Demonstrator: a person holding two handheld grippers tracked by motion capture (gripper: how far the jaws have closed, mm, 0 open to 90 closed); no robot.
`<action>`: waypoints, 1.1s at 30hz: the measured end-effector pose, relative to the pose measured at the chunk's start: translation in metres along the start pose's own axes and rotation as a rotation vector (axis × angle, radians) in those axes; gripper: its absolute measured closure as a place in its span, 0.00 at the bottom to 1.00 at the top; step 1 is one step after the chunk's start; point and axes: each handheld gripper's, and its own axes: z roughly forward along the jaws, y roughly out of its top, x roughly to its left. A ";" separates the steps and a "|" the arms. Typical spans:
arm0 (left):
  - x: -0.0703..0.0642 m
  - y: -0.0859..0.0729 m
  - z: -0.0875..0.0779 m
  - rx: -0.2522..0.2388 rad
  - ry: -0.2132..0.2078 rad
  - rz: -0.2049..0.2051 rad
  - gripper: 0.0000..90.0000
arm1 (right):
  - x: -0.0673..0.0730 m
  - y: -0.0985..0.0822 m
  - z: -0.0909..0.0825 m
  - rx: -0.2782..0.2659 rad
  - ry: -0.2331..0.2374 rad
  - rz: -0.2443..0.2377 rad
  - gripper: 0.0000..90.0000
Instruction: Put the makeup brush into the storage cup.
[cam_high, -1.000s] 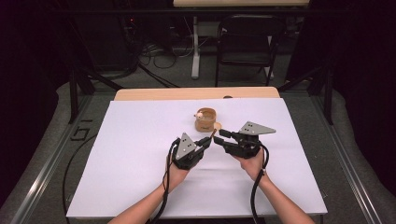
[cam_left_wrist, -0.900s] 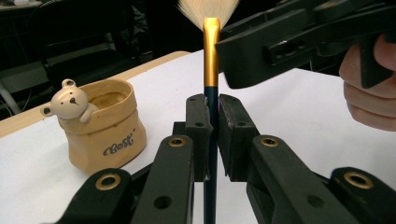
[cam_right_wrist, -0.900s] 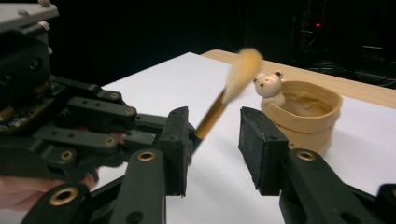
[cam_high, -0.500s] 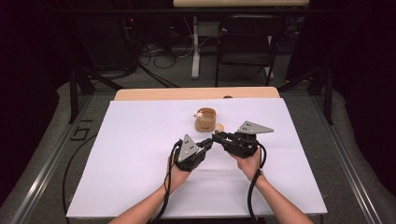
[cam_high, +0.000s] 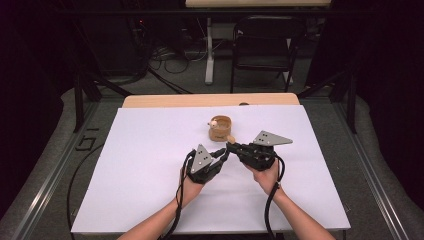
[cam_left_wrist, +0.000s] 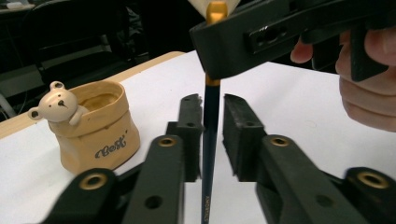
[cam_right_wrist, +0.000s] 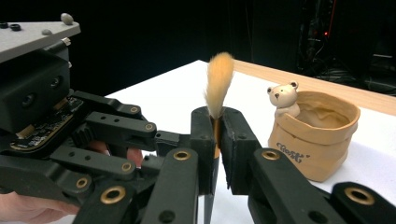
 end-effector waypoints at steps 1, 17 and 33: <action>0.002 0.000 0.000 0.003 -0.020 -0.007 0.76 | 0.000 0.000 -0.001 0.002 -0.001 -0.006 0.94; 0.034 -0.007 -0.028 0.072 -0.042 -0.056 0.10 | -0.002 0.004 -0.005 0.023 -0.042 -0.064 0.94; 0.064 -0.028 -0.080 0.077 0.051 -0.050 0.00 | -0.005 0.009 -0.005 0.082 -0.068 -0.100 0.94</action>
